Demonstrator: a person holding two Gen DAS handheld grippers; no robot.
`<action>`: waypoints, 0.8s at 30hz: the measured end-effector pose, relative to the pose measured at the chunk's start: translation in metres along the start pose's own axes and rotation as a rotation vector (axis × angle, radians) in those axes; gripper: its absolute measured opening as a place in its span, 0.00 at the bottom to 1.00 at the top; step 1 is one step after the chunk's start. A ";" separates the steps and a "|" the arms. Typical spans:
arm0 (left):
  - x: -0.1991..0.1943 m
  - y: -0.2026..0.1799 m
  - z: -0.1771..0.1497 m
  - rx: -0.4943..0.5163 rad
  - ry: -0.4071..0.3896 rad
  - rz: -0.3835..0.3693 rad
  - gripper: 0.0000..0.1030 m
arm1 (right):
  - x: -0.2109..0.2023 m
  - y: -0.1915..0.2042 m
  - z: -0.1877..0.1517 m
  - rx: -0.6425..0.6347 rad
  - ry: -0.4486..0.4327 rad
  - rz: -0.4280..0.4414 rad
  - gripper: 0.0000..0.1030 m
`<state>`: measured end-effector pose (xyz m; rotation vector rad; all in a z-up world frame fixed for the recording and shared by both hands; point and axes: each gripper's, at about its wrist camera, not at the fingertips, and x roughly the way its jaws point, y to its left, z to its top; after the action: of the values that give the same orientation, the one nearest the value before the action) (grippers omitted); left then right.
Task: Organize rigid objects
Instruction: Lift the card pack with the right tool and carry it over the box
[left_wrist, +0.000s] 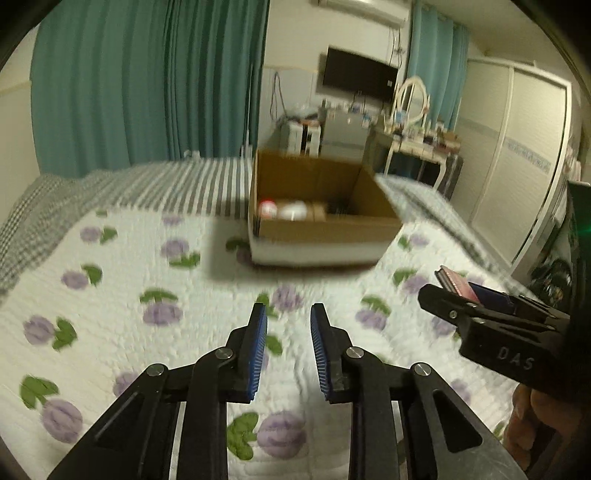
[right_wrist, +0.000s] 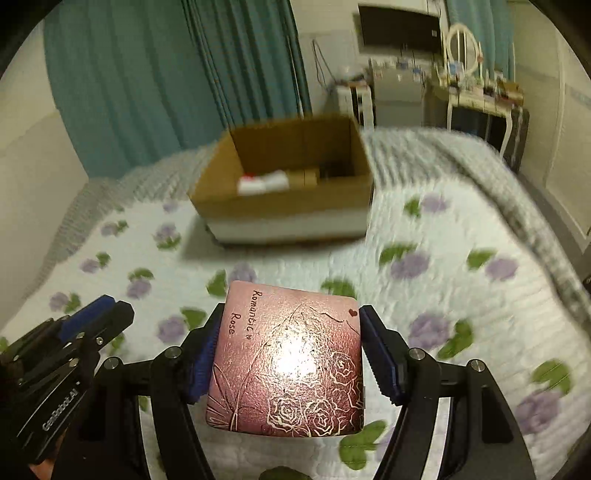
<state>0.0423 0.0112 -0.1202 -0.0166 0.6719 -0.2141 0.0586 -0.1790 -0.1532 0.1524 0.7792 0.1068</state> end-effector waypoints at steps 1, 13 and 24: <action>-0.005 -0.001 0.006 0.000 -0.017 -0.003 0.24 | -0.010 0.001 0.008 -0.006 -0.030 0.003 0.67; -0.055 0.000 0.095 -0.011 -0.257 -0.018 0.20 | -0.083 0.021 0.088 -0.108 -0.304 0.039 0.67; -0.008 0.011 0.164 0.010 -0.319 0.012 0.20 | -0.052 0.029 0.159 -0.182 -0.384 0.050 0.67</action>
<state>0.1405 0.0150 0.0123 -0.0360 0.3530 -0.1975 0.1324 -0.1738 -0.0009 0.0177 0.3800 0.1893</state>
